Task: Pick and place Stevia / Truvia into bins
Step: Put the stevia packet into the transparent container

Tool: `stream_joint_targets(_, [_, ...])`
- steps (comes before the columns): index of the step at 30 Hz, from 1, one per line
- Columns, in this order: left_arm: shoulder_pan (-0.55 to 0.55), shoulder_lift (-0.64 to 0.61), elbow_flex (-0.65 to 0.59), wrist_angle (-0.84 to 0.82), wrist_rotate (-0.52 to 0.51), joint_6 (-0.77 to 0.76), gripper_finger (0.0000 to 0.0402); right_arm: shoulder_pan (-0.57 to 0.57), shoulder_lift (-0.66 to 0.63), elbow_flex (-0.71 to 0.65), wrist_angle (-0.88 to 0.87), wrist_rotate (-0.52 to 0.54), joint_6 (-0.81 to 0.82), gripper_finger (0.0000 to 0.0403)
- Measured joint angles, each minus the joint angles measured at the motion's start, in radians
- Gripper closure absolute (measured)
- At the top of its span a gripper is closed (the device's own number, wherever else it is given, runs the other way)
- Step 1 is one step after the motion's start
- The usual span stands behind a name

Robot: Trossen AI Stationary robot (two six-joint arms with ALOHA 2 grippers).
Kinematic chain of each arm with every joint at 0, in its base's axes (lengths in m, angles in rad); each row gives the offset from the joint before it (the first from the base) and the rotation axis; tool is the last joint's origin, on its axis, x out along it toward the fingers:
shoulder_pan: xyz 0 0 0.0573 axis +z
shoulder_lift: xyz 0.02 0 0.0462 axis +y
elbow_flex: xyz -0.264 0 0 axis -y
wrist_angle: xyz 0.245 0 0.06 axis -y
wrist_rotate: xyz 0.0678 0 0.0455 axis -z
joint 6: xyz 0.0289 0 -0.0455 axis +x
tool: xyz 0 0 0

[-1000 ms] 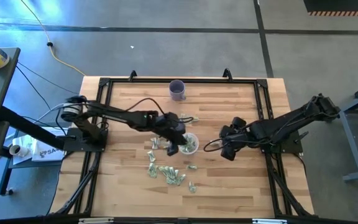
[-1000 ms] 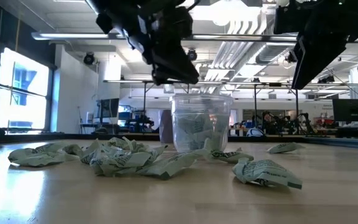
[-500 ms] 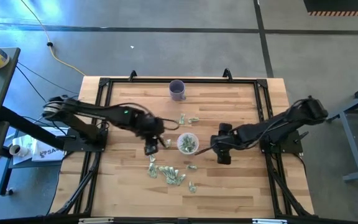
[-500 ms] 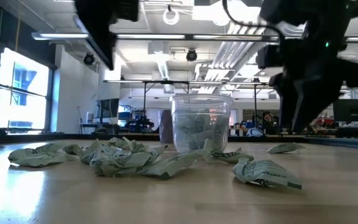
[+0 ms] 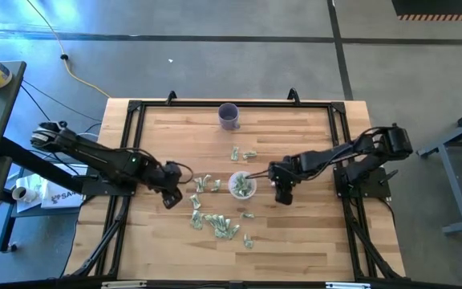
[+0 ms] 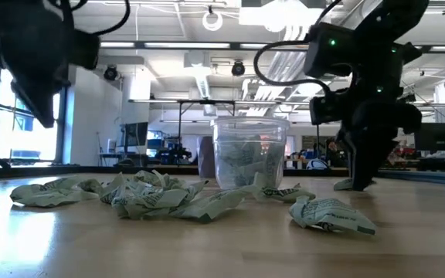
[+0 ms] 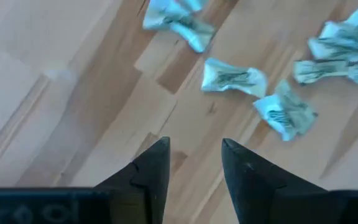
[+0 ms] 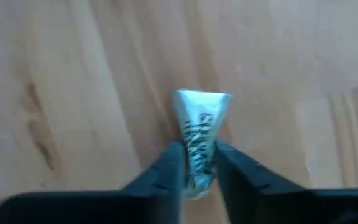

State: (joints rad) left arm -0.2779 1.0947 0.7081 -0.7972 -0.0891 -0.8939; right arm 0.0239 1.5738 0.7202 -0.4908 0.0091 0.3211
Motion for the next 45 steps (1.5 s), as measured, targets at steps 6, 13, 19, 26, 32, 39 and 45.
stream_joint_targets(6, [0.003, -0.010, -0.103, 0.061, 0.018, -0.017, 0.0231, 0.011, -0.055, 0.141, -0.139, 0.023, 0.027, 0.0387])
stream_joint_targets(13, [0.008, -0.011, -0.151, 0.243, -0.010, -0.018, 0.0231, 0.050, -0.062, 0.394, -0.157, -0.023, -0.027, 0.0391])
stream_joint_targets(19, [0.051, -0.011, -0.177, 0.322, 0.020, -0.008, 0.0231, 0.005, 0.069, 0.493, -0.071, -0.069, -0.034, 0.0367])
stream_joint_targets(26, [0.049, -0.011, -0.179, 0.342, -0.016, -0.056, 0.0231, 0.018, 0.111, 0.598, -0.174, -0.067, -0.040, 0.0244])
stream_joint_targets(32, [0.086, 0.019, -0.179, 0.374, -0.108, -0.170, 0.0212, 0.088, 0.030, 0.625, -0.380, 0.239, -0.079, 0.0129])
stream_joint_targets(39, [0.133, 0.180, -0.149, 0.562, -0.100, -0.293, 0.0132, 0.119, 0.002, 0.613, -0.578, 0.359, 0.137, 0.0065])
stream_joint_targets(45, [0.134, 0.362, -0.007, 0.411, -0.078, -0.296, 0.0107, 0.166, 0.002, 0.569, -0.587, 0.401, 0.231, 0.0060])
